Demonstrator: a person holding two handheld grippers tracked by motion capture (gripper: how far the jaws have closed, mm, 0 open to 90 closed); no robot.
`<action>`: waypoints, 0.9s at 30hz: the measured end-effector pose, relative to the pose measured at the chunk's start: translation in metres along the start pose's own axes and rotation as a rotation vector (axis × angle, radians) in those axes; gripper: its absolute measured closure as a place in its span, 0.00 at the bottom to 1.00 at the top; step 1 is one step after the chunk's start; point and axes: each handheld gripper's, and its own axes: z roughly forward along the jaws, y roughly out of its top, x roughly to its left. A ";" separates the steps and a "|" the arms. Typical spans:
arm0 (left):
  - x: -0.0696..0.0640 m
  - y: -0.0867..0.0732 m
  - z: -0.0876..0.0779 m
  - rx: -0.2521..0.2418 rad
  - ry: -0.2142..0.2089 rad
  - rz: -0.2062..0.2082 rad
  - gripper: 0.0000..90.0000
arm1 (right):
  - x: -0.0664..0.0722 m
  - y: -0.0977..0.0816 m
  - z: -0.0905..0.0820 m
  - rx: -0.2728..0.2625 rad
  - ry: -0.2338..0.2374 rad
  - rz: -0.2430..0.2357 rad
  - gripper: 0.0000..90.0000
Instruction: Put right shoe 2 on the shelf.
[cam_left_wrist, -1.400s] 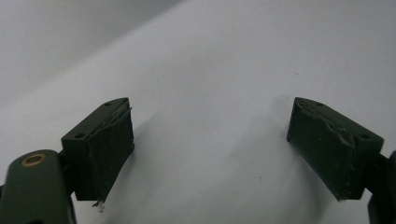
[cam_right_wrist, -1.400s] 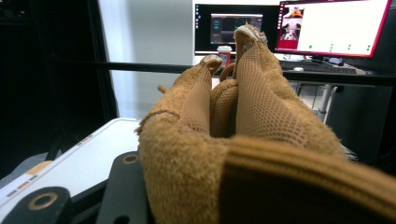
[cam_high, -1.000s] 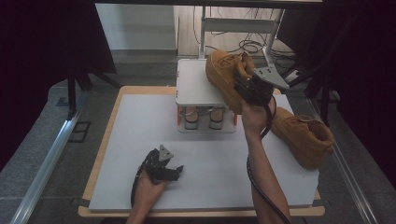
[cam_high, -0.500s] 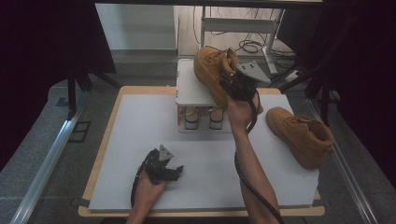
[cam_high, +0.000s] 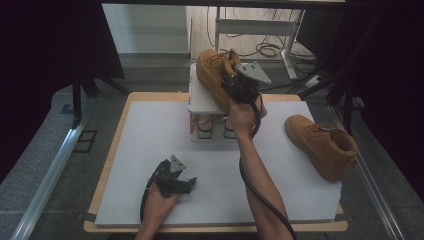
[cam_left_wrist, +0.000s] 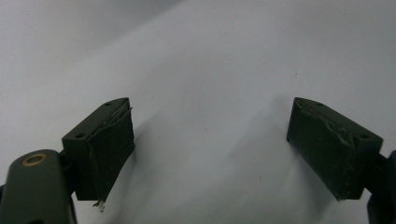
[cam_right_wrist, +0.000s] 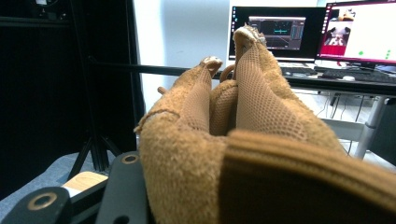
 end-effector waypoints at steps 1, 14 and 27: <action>0.000 0.000 0.000 0.000 0.000 0.000 0.16 | 0.001 0.000 0.002 -0.001 0.002 0.001 0.59; 0.000 0.000 0.000 0.000 -0.001 -0.001 0.17 | 0.012 -0.008 0.026 0.012 0.027 0.024 0.58; 0.000 0.000 0.000 0.000 0.002 0.003 0.17 | 0.002 -0.015 0.032 0.062 0.096 0.067 0.26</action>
